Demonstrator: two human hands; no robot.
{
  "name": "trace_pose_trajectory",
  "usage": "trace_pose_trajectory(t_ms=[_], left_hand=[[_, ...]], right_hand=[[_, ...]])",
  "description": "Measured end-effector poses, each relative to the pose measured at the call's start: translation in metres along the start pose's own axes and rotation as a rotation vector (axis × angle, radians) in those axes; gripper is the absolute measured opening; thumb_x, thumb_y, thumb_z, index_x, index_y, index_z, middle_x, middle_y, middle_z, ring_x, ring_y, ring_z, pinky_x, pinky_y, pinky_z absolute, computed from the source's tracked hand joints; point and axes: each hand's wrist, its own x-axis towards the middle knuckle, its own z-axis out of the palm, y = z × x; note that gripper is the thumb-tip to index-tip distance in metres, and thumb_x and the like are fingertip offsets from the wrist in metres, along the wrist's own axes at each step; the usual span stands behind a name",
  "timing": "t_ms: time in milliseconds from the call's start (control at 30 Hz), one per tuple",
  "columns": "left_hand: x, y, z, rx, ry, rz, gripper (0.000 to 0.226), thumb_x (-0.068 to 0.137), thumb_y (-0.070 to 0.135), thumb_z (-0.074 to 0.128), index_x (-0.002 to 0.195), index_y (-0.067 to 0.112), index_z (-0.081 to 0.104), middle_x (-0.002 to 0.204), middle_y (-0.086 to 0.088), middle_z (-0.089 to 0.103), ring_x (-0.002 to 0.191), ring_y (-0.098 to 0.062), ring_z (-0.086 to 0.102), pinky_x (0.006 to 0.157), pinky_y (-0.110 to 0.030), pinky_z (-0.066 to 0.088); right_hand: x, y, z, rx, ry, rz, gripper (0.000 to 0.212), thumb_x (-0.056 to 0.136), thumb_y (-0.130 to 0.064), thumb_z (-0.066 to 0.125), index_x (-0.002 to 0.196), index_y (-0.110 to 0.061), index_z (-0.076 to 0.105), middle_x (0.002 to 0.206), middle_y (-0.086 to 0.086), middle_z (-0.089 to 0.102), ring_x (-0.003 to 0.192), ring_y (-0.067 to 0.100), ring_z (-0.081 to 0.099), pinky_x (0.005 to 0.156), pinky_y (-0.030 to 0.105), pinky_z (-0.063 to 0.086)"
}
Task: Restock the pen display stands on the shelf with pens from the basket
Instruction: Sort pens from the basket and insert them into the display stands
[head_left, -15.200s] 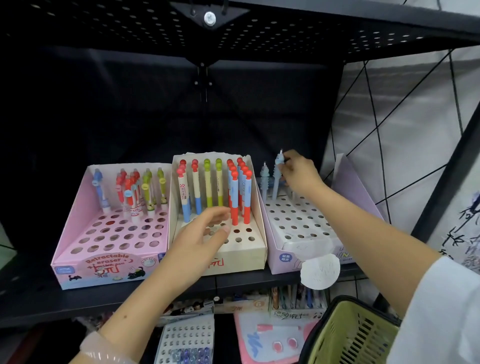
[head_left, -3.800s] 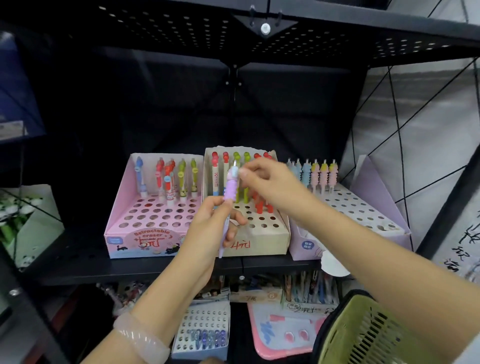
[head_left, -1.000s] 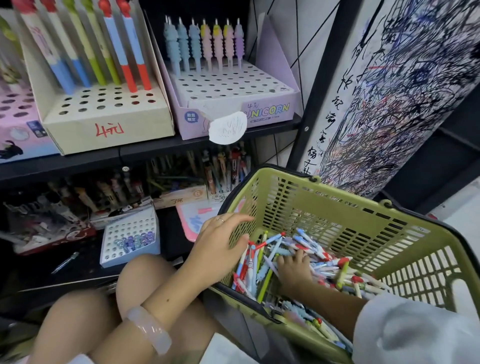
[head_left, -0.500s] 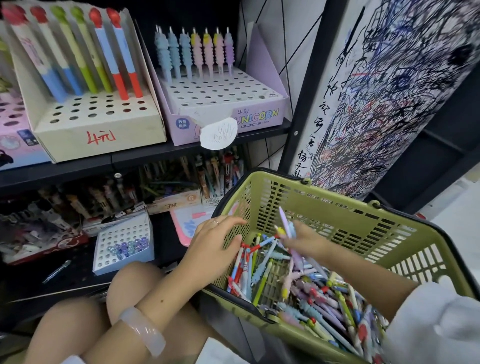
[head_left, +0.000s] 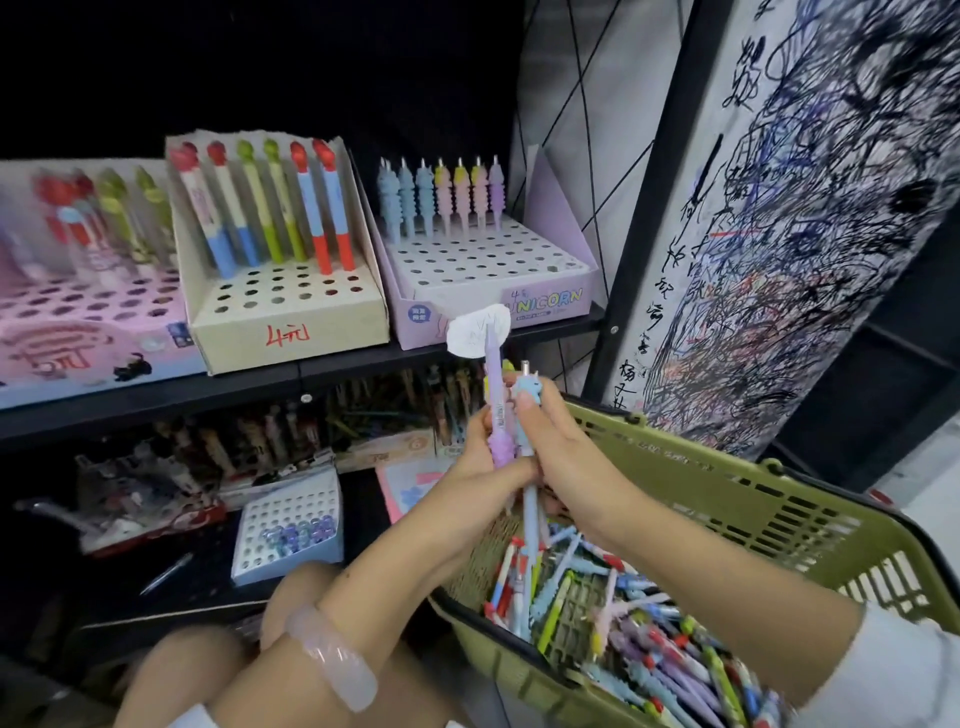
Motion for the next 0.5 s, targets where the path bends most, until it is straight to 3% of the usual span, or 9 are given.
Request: trace_pose_trajectory(t_ms=[67, 133, 200, 267, 300, 400, 500], left_hand=[[-0.006, 0.013, -0.005, 0.042, 0.076, 0.082, 0.044, 0.087, -0.005, 0.048, 0.12, 0.023, 0.042, 0.087, -0.007, 0.062, 0.064, -0.017, 0.059, 0.059, -0.031, 0.053], [-0.01, 0.022, -0.011, 0.111, 0.163, 0.164, 0.04, 0.085, -0.008, 0.047, 0.12, 0.013, 0.045, 0.083, -0.009, 0.058, 0.06, -0.012, 0.054, 0.054, -0.025, 0.048], [-0.012, 0.03, -0.018, 0.136, 0.227, 0.217, 0.037, 0.084, -0.011, 0.045, 0.114, 0.01, 0.05, 0.077, -0.007, 0.055, 0.055, -0.008, 0.05, 0.049, -0.022, 0.044], [-0.014, 0.038, -0.028, 0.15, 0.262, 0.248, 0.031, 0.085, -0.008, 0.048, 0.108, 0.011, 0.054, 0.067, 0.0, 0.055, 0.051, -0.006, 0.047, 0.048, -0.021, 0.041], [-0.016, 0.041, -0.033, 0.155, 0.274, 0.263, 0.026, 0.085, -0.006, 0.05, 0.103, 0.012, 0.055, 0.062, 0.006, 0.057, 0.049, -0.005, 0.047, 0.047, -0.02, 0.04], [-0.021, 0.045, -0.052, 0.152, 0.355, 0.28, 0.018, 0.086, -0.004, 0.051, 0.084, 0.014, 0.055, 0.051, 0.009, 0.053, 0.041, -0.006, 0.043, 0.044, -0.019, 0.038], [-0.027, 0.05, -0.069, 0.051, 0.396, 0.23, 0.013, 0.086, -0.001, 0.056, 0.085, 0.013, 0.058, 0.054, 0.006, 0.056, 0.039, -0.006, 0.043, 0.042, -0.017, 0.038]], right_hand=[[0.004, -0.009, 0.007, -0.035, -0.01, -0.057, 0.032, 0.094, -0.046, 0.03, 0.12, -0.036, 0.045, 0.067, -0.02, 0.06, 0.046, -0.004, 0.052, 0.042, 0.014, 0.04], [0.01, -0.015, 0.014, -0.056, 0.002, -0.122, 0.046, 0.087, -0.053, 0.03, 0.124, -0.034, 0.049, 0.088, -0.016, 0.063, 0.063, -0.006, 0.057, 0.058, 0.017, 0.044], [0.017, -0.022, 0.021, -0.064, 0.03, -0.189, 0.041, 0.092, -0.047, 0.03, 0.123, -0.031, 0.053, 0.1, -0.016, 0.065, 0.078, -0.007, 0.059, 0.069, 0.014, 0.047], [0.023, -0.027, 0.029, -0.102, 0.089, -0.254, 0.025, 0.1, -0.028, 0.035, 0.113, -0.037, 0.054, 0.1, -0.019, 0.065, 0.086, -0.008, 0.059, 0.075, 0.009, 0.046], [0.026, -0.031, 0.033, -0.134, 0.125, -0.284, 0.028, 0.101, -0.018, 0.037, 0.109, -0.039, 0.054, 0.101, -0.018, 0.065, 0.088, -0.006, 0.059, 0.076, 0.011, 0.047], [0.032, -0.037, 0.042, -0.172, 0.173, -0.366, 0.032, 0.097, -0.005, 0.04, 0.107, -0.031, 0.057, 0.087, 0.009, 0.066, 0.068, 0.006, 0.059, 0.06, 0.019, 0.047], [0.041, -0.045, 0.052, -0.195, 0.149, -0.393, 0.028, 0.095, -0.004, 0.044, 0.11, -0.025, 0.057, 0.075, 0.029, 0.056, 0.065, 0.035, 0.054, 0.064, 0.036, 0.049]])
